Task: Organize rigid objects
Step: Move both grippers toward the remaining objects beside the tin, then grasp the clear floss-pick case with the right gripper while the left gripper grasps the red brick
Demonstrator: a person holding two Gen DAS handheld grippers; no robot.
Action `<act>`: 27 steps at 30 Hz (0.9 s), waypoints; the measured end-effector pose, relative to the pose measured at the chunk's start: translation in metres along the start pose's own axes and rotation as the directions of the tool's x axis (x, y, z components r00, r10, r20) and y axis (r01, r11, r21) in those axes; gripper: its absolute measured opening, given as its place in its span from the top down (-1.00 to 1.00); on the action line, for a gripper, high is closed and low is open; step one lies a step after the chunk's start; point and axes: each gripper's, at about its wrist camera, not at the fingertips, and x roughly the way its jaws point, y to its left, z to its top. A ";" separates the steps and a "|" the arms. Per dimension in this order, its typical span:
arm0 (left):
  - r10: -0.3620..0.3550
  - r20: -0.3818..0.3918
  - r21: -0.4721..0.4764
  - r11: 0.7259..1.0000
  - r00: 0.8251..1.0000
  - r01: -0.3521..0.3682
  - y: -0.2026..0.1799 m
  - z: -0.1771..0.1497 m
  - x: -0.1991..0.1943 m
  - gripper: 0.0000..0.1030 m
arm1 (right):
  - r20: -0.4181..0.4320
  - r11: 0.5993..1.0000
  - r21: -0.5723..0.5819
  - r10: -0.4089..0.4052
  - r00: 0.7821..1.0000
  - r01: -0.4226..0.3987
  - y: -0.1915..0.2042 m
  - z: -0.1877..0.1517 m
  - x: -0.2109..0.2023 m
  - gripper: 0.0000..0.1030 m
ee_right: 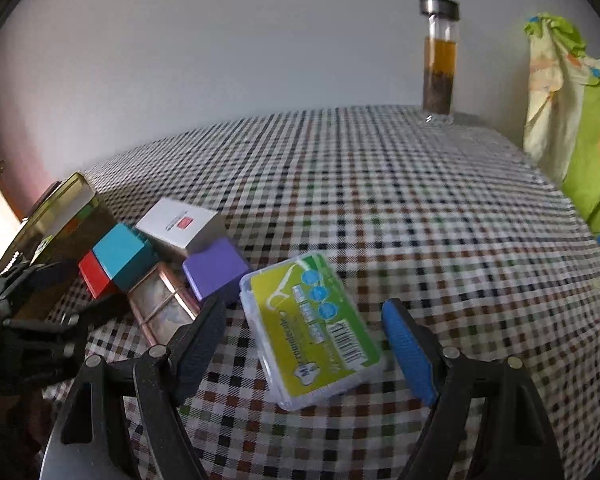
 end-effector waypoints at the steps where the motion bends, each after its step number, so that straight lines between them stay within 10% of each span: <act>1: -0.001 0.000 0.002 1.000 1.000 0.001 -0.001 0.000 0.000 -0.26 | -0.021 1.000 0.002 0.012 1.000 -0.012 -0.001 0.000 0.004 -0.59; 15: 0.034 0.069 0.063 0.997 0.997 -0.038 -0.015 -0.001 -0.013 -0.26 | -0.041 0.999 -0.022 -0.034 0.999 0.033 0.005 -0.001 0.007 -0.10; 27: 0.031 0.160 0.032 0.999 0.987 -0.036 -0.010 -0.004 -0.030 -0.26 | 0.177 0.998 0.060 0.007 0.984 -0.018 0.005 -0.002 -0.033 -0.10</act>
